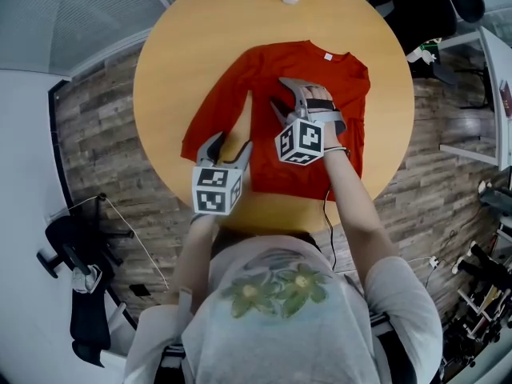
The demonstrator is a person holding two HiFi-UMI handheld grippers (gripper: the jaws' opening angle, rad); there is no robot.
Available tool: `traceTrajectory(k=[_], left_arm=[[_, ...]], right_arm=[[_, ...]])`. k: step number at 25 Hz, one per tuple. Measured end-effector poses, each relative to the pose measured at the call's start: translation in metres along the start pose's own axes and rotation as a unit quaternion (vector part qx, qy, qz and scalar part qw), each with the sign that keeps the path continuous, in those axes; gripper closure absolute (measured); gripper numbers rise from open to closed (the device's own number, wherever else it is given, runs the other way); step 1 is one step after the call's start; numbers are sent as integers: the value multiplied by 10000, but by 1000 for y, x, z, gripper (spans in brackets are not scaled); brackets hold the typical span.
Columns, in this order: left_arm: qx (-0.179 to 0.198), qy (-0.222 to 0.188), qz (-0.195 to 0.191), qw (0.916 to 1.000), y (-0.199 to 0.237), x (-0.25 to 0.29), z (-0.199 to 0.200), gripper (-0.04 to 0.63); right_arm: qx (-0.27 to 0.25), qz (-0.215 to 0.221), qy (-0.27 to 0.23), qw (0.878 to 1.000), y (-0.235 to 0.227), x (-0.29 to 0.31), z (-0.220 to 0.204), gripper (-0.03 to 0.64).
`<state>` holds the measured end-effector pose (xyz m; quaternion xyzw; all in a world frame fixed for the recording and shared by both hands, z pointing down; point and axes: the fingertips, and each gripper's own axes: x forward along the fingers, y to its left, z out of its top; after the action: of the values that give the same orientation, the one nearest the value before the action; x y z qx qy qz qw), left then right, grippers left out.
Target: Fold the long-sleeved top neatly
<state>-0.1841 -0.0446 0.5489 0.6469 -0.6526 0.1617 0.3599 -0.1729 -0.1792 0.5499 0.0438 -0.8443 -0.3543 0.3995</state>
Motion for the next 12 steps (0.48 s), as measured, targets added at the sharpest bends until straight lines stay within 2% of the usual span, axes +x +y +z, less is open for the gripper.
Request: traceTrajectory(k=[2, 4, 6, 7, 8, 9, 10, 12], left_arm=[[3, -5, 9, 10000, 0, 0, 0, 336], [4, -16, 20, 10000, 1, 0, 1, 336], [0, -9, 33, 10000, 1, 0, 1, 336], [-6, -3, 34, 10000, 1, 0, 0, 336], [-15, -1, 31, 10000, 1, 0, -1, 336], [-24, -4, 27, 10000, 1, -1, -1, 336], [-31, -5, 28, 10000, 1, -2, -2, 336], [-38, 1, 49, 10000, 4, -4, -4, 336]], right_arm=[[125, 33, -34, 9999, -2, -3, 1, 390], [609, 136, -92, 9980, -4, -4, -1, 390], [1568, 384, -73, 9869, -4, 0, -9, 390], [2178, 520, -56, 9746, -3, 5, -13, 390], [2857, 642, -69, 9561, -5, 10, -17, 390], [3597, 742, -122, 9300, -7, 16, -21, 390], [4375, 823, -200, 8952, -12, 24, -24, 390], [5835, 906, -283, 8066, -23, 41, -35, 390]])
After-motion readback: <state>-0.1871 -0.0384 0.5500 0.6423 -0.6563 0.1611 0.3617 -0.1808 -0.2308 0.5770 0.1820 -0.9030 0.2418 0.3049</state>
